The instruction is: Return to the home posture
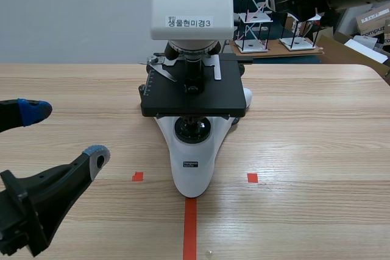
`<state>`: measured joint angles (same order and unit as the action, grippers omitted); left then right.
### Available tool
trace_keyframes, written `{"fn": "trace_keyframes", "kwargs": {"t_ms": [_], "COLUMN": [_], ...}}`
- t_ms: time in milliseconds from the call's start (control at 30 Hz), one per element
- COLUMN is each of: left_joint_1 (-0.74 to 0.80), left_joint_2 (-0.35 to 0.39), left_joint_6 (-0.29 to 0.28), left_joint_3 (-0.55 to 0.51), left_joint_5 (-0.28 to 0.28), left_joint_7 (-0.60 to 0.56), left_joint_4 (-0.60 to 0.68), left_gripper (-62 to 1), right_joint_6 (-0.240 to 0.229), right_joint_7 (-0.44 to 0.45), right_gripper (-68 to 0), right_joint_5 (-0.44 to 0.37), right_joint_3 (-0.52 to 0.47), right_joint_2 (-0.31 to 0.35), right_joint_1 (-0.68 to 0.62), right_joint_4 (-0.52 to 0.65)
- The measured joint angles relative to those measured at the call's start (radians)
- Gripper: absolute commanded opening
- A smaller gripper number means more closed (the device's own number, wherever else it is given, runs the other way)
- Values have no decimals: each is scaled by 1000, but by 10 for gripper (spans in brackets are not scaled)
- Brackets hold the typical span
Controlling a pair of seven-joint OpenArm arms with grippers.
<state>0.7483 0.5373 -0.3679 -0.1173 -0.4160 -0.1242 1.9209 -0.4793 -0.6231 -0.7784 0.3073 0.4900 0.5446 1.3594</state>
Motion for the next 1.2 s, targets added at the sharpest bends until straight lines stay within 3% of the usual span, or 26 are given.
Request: {"fn": "trace_keyframes", "kwargs": {"t_ms": [1033,1133,1200], "left_joint_1": [0,0,0], "left_joint_2": [0,0,0], "left_joint_6": [0,0,0], "left_joint_3": [0,0,0], "left_joint_5": [0,0,0], "left_joint_7": [0,0,0], "left_joint_4": [0,0,0], "left_gripper": [14,14,14], "right_joint_6": [0,0,0], "right_joint_7": [0,14,28], "right_gripper": [-667,-666,-625], "right_joint_5": [1,31,37], "right_joint_3": [0,0,0], "right_joint_2": [0,0,1], "right_joint_1": [0,0,-2], "right_joint_4": [0,0,0]}}
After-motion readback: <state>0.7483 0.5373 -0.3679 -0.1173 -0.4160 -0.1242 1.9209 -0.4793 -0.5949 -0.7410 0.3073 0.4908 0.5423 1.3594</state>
